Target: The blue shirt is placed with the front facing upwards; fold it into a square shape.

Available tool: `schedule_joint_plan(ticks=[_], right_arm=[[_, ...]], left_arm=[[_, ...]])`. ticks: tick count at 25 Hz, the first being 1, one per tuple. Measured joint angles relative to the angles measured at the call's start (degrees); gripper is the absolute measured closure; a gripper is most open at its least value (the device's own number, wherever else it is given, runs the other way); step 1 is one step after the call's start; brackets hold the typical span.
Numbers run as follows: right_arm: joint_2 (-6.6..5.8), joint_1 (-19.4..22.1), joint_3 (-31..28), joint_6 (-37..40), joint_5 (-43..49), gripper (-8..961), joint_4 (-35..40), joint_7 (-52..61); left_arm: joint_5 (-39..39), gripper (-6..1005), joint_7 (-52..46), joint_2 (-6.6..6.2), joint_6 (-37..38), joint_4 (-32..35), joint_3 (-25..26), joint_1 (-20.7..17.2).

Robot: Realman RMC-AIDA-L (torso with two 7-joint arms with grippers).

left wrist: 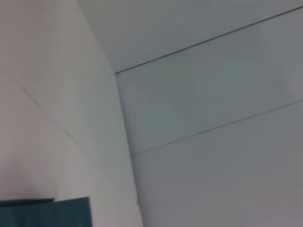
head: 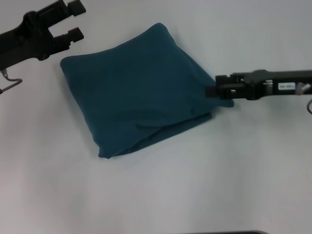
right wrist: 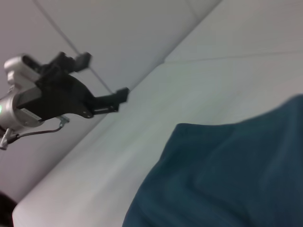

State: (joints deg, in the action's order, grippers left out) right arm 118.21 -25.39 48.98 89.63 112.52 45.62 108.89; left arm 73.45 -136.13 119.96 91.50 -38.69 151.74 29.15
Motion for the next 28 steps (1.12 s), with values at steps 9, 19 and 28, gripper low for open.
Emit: schedule_joint_plan(ticks=[9, 19, 28], right_arm=[[-0.7, -6.4, -9.7, -7.2, -1.1, 158, -8.9, 7.2], [-3.77, -25.5, -6.9, -28.2, 4.7, 164, -21.3, 28.0], [-3.12, -31.9, -1.0, -38.0, 7.9, 273, -26.0, 42.6]], left_arm=[[1.3, 126, 0.4, -0.2, -0.4, -0.3, 1.8, -1.3], [2.6, 126, 1.4, -0.16, 3.6, -1.0, 4.5, -2.8], [4.1, 125, 2.8, -0.31, 4.6, -1.1, 4.5, -3.7]])
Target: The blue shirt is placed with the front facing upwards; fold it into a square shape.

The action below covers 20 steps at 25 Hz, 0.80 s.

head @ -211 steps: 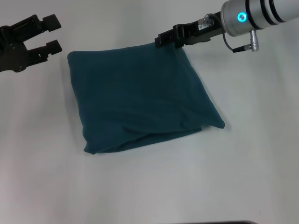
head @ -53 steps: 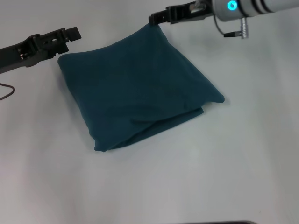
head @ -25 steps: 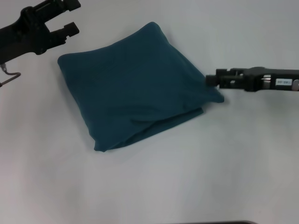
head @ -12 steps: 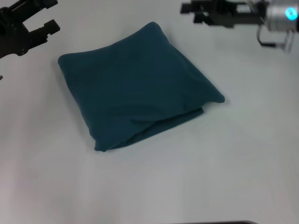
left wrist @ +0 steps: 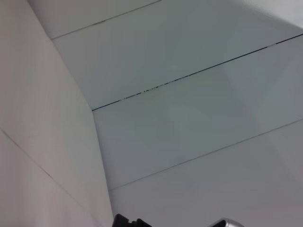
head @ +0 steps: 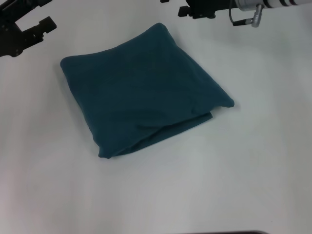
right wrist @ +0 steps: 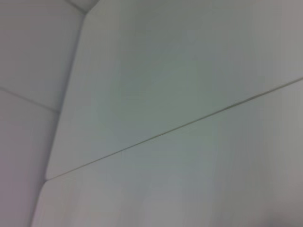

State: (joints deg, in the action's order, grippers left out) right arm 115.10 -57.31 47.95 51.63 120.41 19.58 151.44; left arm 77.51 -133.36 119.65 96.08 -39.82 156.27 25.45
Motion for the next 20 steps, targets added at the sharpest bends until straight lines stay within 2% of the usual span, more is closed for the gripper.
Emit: schedule_joint_plan(ticks=[6, 14, 20], right_arm=[[1.26, -0.9, 1.4, -5.1, -0.1, 273, -2.3, 2.4], [3.43, -2.8, 1.6, -6.0, -0.3, 273, -3.9, 3.8], [4.3, -3.1, 1.7, -8.1, -0.2, 273, -5.1, 4.1]], left_arm=[[0.0, 126, 0.5, -0.05, 0.1, -0.5, 0.0, -0.5], [0.0, 126, 2.0, -0.2, 0.1, -0.5, 0.0, -0.5], [0.0, 125, 2.7, -0.21, 0.2, -0.5, 0.0, -0.5]])
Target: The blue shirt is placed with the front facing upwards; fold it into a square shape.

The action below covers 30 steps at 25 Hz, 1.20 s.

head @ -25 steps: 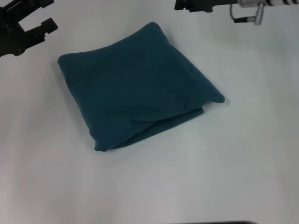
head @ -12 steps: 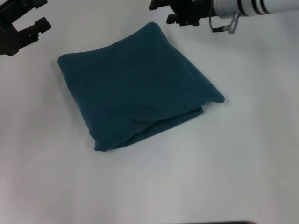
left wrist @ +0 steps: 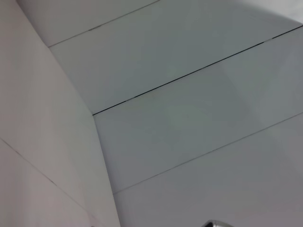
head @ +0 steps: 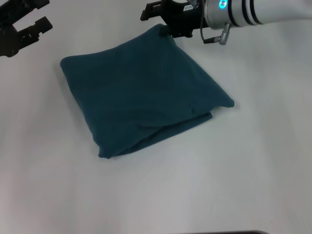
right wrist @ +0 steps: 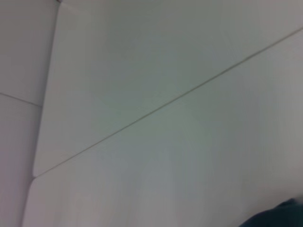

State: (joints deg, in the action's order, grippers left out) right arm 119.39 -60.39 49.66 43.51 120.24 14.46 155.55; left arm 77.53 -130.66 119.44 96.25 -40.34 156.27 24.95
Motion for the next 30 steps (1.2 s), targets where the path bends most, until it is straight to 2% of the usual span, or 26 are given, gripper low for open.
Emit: schedule_joint_plan(ticks=[5, 10, 14, 19, 23, 27, 28, 30], right_arm=[[0.14, 0.3, 1.2, -3.9, 0.1, 273, -1.9, -0.1], [0.31, 0.5, 1.4, -3.4, -0.1, 273, -1.2, -0.7], [0.25, 1.6, 1.0, 5.0, -0.3, 273, 5.7, -2.1], [0.14, 8.7, 0.8, 18.0, -5.4, 273, 19.4, -10.7], [-1.46, 17.2, 0.7, 28.0, -15.6, 273, 24.4, -24.5], [-4.3, 24.1, 0.4, 37.0, -21.9, 273, 25.5, -32.9], [-5.32, 26.5, 0.0, 41.7, -22.6, 273, 25.6, -36.7], [-5.69, 27.9, -0.3, 43.9, -22.5, 273, 25.8, -38.5]], left_arm=[[0.0, 125, 0.5, 0.0, 0.0, 0.0, 0.0, 0.3], [0.1, 125, 0.7, 0.04, 0.1, 0.0, -0.1, 0.4], [0.1, 125, 0.5, -0.03, 0.3, 0.0, 0.0, 0.0], [0.0, 126, 0.4, -0.2, 1.6, 0.2, -0.3, 0.0], [-0.8, 126, -0.4, -1.01, 3.2, 1.1, -0.8, -0.2], [-2.1, 126, -1.2, -1.33, 4.5, 1.2, -2.6, -0.9], [-2.4, 126, -1.2, -1.35, 4.7, 1.1, -3.2, -1.2], [-2.8, 126, -1.1, -1.36, 4.8, 0.9, -4.1, -1.6]])
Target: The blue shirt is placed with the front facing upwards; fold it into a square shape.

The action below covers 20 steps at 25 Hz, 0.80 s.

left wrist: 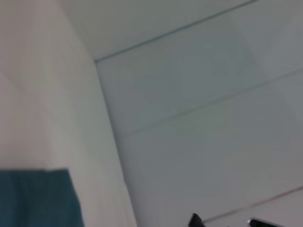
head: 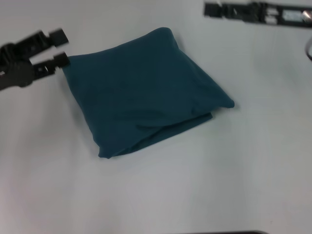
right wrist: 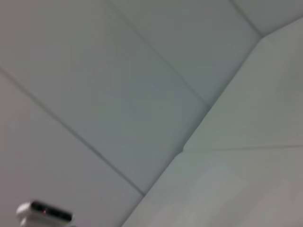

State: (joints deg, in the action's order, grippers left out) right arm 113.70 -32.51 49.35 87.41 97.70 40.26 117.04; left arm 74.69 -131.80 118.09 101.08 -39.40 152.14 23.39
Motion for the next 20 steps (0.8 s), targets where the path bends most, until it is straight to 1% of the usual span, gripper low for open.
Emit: schedule_joint_plan(ticks=[1, 5, 8, 10, 12, 13, 14, 15, 18, 20], right_arm=[[-0.29, 1.2, -0.2, 1.6, 0.2, 273, 0.2, -1.4], [-0.82, 5.3, -0.6, 3.1, 0.6, 273, 0.5, -4.1], [-0.9, 6.4, -2.0, 3.1, 0.6, 273, 0.3, -4.7], [-0.73, 6.4, -2.7, 3.5, 0.6, 273, 0.4, -4.7], [-0.57, 6.2, -2.5, 4.2, 0.6, 273, 0.6, -5.4], [-0.48, 6.0, -2.3, 4.8, 0.7, 273, 0.6, -6.7], [-0.02, 6.0, -1.9, 6.1, 1.5, 273, 0.8, -11.0], [-0.02, 6.0, -1.9, 6.1, 1.5, 273, 0.8, -11.0], [1.34, 6.6, -2.2, 6.9, 3.7, 273, 2.0, -16.1], [1.79, 7.0, -2.5, 6.8, 5.2, 273, 2.5, -16.5]], left_arm=[[-0.8, 125, 0.4, 0.0, 0.6, 0.0, -1.4, -0.7], [-1.4, 125, 0.5, 0.01, 1.5, 0.0, -1.9, -1.2], [-1.4, 125, 0.3, -0.02, 1.6, 0.0, -1.5, -1.4], [-1.4, 125, 0.6, -0.06, 1.6, -0.1, -1.6, -1.3], [-1.4, 125, 2.8, -0.17, 2.0, -0.2, -1.8, -1.3], [-1.4, 125, 4.6, -0.23, 2.4, -0.2, -1.9, -1.3], [-1.5, 125, 7.3, -0.36, 2.9, 0.0, -1.8, -1.4], [-1.5, 125, 10.3, -0.47, 3.6, 0.3, -1.8, -1.7], [-1.5, 126, 16.0, -0.47, 5.0, 0.6, -1.8, -2.5], [-1.9, 126, 17.9, -0.29, 5.3, 0.6, -2.7, -2.9]])
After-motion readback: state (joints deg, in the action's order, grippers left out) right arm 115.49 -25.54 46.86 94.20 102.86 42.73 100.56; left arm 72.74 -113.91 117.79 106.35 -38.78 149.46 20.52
